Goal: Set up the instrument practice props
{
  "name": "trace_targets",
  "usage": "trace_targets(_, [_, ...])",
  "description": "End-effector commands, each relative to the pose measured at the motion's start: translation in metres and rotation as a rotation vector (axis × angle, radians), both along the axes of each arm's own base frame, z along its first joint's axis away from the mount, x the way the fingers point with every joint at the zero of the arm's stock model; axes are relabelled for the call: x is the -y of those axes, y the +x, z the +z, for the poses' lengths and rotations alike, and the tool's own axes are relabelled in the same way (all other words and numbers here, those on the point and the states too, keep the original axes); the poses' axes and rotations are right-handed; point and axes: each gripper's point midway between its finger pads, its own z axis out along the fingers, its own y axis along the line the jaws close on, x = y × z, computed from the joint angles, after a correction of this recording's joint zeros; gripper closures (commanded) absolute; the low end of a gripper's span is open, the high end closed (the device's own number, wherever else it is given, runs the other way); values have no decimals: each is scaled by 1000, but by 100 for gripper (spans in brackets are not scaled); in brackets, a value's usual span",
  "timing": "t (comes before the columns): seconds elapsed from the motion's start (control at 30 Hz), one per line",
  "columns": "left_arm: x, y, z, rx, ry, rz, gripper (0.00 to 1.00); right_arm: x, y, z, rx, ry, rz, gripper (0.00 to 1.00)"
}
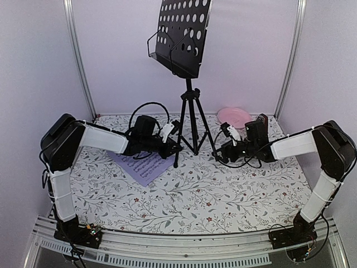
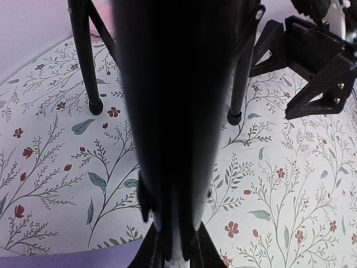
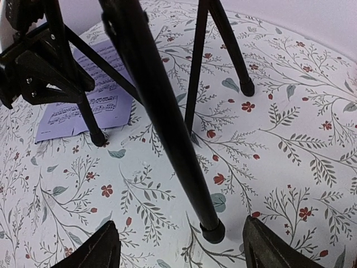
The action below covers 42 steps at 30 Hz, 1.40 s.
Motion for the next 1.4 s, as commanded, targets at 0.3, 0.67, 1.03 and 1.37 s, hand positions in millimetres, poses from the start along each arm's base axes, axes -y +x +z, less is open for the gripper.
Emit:
trace_targets(0.3, [13, -5, 22, 89, 31, -40, 100, -25, 29, 13, 133, 5, 115, 26])
trace_targets(0.67, [12, -2, 24, 87, 40, -27, 100, -34, 39, 1, 134, 5, 143, 69])
trace_targets(1.03, [-1, -14, 31, 47, 31, 11, 100, -13, 16, -7, 4, 2, 45, 100])
trace_targets(1.37, [-27, -37, 11, -14, 59, 64, 100, 14, -16, -22, -108, -60, -34, 100])
